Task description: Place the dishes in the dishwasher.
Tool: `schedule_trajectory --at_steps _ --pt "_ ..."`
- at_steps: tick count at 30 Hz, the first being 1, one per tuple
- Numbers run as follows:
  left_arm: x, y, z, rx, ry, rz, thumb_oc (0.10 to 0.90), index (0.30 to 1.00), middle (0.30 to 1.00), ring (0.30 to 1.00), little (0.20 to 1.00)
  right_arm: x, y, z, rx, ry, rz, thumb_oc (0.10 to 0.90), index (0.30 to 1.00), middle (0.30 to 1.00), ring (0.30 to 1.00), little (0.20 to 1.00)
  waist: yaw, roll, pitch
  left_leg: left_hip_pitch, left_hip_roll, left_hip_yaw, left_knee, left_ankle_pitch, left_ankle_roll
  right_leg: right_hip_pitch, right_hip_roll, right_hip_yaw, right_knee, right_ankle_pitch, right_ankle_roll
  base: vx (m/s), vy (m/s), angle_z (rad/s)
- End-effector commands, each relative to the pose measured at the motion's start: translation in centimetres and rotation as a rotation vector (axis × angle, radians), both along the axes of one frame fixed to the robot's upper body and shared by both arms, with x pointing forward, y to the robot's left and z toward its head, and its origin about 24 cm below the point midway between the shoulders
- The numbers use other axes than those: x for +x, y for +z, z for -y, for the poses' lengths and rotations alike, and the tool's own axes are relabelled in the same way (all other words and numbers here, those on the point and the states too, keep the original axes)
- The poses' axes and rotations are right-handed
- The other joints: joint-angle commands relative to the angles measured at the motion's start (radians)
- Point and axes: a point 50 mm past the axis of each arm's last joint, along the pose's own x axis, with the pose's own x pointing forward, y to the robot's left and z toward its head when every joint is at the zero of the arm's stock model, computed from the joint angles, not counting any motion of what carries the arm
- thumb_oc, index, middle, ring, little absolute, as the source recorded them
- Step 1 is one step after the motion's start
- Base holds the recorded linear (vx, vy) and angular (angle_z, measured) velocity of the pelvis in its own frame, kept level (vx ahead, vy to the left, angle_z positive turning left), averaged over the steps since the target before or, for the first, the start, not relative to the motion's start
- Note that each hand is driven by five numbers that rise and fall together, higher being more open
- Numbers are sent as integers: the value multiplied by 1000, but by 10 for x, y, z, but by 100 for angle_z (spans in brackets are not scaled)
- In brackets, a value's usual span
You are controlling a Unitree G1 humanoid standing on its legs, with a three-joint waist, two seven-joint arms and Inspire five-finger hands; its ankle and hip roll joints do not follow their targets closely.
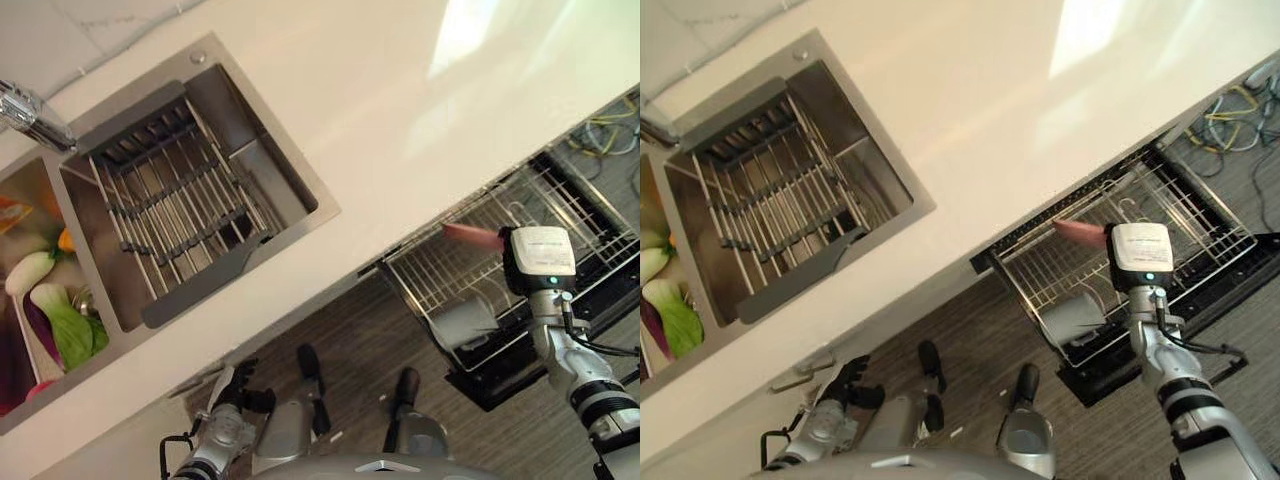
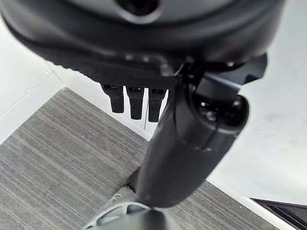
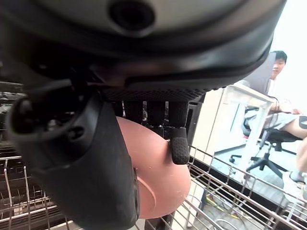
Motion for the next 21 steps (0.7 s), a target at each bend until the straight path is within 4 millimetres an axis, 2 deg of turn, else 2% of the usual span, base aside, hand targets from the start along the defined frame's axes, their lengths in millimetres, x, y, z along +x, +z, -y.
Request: schedule_trajectory --at_steps 1,3,7,8,9,10,11,13,15,18,21 --pt "-5 -3 1 28 -31 -20 800 900 900 900 900 7 42 28 -117 -101 163 400 300 300 300 300 15 -10 -25 -26 37 -33 37 -51 -43 -47 -79 17 36 34 70 -18 6 5" --pt "-4 -4 3 23 -29 -19 800 900 900 900 900 4 35 29 -102 -132 160 400 300 300 300 300 13 0 -20 -36 32 -43 32 -47 -42 -55 -83 15 36 36 70 -7 12 13" --pt "-2 -3 4 24 -29 -13 800 900 900 900 900 3 25 24 -101 -120 137 400 300 300 300 300 11 1 -19 -36 28 -49 29 -48 -42 -59 -85 17 36 38 70 3 4 8" --pt "1 -2 6 15 -29 -2 800 900 900 900 900 3 13 17 -89 -100 90 400 300 300 300 300 9 -2 -21 -35 27 -50 28 -48 -42 -59 -87 17 38 39 69 0 0 0" --pt "5 -1 7 9 -30 9 800 900 900 900 900 1 -7 3 -31 -58 -3 452 378 378 378 378 8 -6 -22 -33 26 -52 27 -50 -41 -58 -86 21 39 38 68 0 0 0" --pt "5 -1 7 9 -29 9 800 900 900 900 900 1 -7 3 -30 -57 -3 521 481 481 481 481 7 -7 -22 -33 25 -52 27 -50 -41 -58 -87 21 39 38 68 0 0 0" --pt "10 1 7 0 -26 27 800 900 900 900 900 -3 -27 -13 61 -2 -122 800 900 900 900 900 3 -15 -24 -28 25 -52 27 -54 -40 -56 -87 23 39 37 67 0 0 0" --pt "11 2 7 0 -24 31 800 900 900 900 900 -5 -33 -19 87 23 -154 800 900 900 900 900 1 -19 -26 -26 24 -53 27 -55 -40 -53 -86 23 39 36 67 0 0 0" --pt "12 3 4 1 -23 32 800 900 900 900 900 -15 -48 -33 166 93 -264 800 900 900 900 900 -8 -34 -35 -12 24 -51 27 -63 -39 -41 -84 22 40 31 66 0 0 0" --pt "11 3 1 6 -27 22 800 900 900 900 900 -23 -55 -37 203 120 -325 800 900 900 900 900 -13 -46 -47 3 26 -46 30 -71 -39 -26 -81 20 40 26 66 13 -9 -1" --pt "4 0 -6 28 -31 -20 800 900 900 900 900 -37 -54 -32 236 119 -333 800 900 900 900 900 -23 -74 -84 45 32 -35 28 -87 -36 9 -70 14 41 19 69 56 -35 0"
